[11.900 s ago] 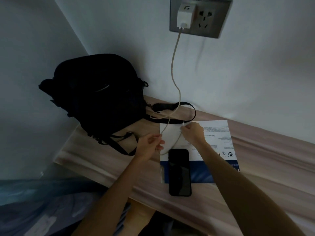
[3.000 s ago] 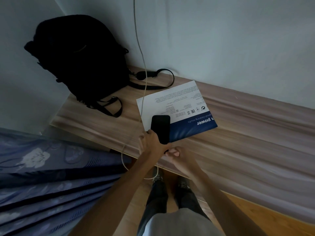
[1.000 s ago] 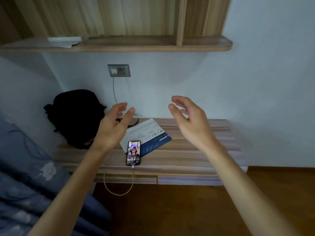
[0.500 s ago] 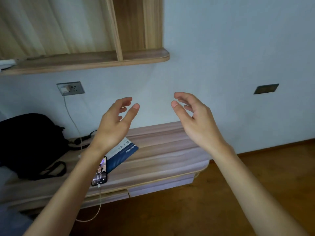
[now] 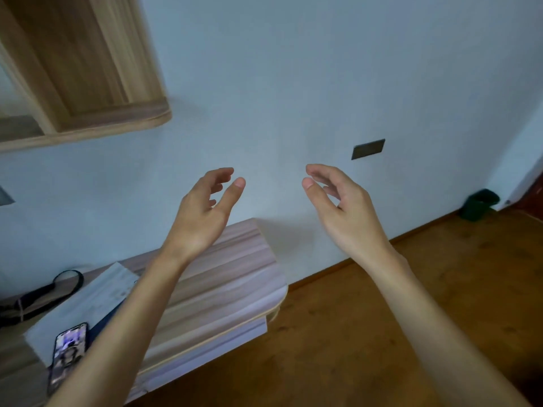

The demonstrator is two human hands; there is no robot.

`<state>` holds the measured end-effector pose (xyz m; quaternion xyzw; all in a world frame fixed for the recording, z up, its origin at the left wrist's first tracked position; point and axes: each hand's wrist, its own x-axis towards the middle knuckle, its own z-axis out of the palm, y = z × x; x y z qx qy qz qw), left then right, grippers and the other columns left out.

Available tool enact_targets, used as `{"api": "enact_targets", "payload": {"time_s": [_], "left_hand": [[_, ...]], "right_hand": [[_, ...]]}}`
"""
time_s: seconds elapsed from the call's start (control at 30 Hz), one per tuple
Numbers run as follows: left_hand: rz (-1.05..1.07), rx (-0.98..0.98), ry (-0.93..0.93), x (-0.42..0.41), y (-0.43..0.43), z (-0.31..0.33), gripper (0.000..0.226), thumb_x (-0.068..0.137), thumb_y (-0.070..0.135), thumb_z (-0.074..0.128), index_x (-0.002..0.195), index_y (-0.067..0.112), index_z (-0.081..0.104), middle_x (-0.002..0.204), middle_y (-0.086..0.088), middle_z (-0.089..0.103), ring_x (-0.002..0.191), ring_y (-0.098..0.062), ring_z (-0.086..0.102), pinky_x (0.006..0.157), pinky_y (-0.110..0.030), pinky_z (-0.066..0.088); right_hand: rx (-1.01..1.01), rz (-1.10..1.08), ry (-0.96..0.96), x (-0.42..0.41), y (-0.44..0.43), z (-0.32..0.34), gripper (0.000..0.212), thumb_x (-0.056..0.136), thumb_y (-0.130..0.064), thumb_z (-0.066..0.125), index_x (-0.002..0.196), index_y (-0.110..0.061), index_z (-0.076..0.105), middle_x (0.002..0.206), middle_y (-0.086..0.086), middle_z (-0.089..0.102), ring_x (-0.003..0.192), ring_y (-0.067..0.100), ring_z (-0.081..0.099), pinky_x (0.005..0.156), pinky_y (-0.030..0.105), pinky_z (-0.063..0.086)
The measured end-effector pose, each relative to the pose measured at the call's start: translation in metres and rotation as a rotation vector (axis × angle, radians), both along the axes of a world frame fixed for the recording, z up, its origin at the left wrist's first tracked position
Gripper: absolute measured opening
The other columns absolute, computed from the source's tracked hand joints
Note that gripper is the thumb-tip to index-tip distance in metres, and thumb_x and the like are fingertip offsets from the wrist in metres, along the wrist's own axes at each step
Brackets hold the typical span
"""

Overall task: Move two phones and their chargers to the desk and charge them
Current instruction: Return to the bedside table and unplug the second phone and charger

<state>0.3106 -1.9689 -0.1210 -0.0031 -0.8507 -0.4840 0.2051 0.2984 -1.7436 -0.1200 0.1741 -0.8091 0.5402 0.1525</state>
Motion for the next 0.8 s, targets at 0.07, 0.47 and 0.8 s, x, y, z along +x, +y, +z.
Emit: {"api": "enact_targets", "payload": {"time_s": [0.07,0.47,0.8], "left_hand": [[-0.039,0.002,-0.002,-0.017,0.027,0.001,0.042,0.097,0.049,0.054,0.134,0.029,0.057,0.133,0.012,0.06,0.125,-0.005,0.054,0.103,-0.029,0.043],[-0.371,-0.068,-0.018,-0.129,0.196,-0.007,0.045,0.098,0.05,0.051,0.137,0.029,0.055,0.139,0.011,0.057,0.129,-0.007,0.052,0.105,-0.029,0.042],[-0.621,-0.076,-0.015,-0.243,0.313,-0.004,0.046,0.099,0.049,0.048,0.14,0.028,0.052,0.144,0.011,0.053,0.132,-0.007,0.049,0.106,-0.028,0.04]], "right_hand": [[0.005,-0.046,-0.006,-0.007,0.028,-0.001,0.037,0.1,-0.036,0.054,0.134,-0.021,0.058,0.132,-0.012,0.061,0.121,-0.002,0.053,0.101,0.008,0.038],[0.037,-0.418,-0.067,-0.052,0.181,-0.017,0.043,0.1,-0.05,0.045,0.139,-0.034,0.05,0.139,-0.019,0.053,0.125,0.003,0.05,0.094,0.013,0.04],[0.058,-0.671,-0.047,-0.122,0.281,-0.014,0.044,0.101,-0.05,0.043,0.14,-0.031,0.051,0.139,-0.017,0.056,0.127,0.001,0.05,0.106,0.033,0.047]]}}
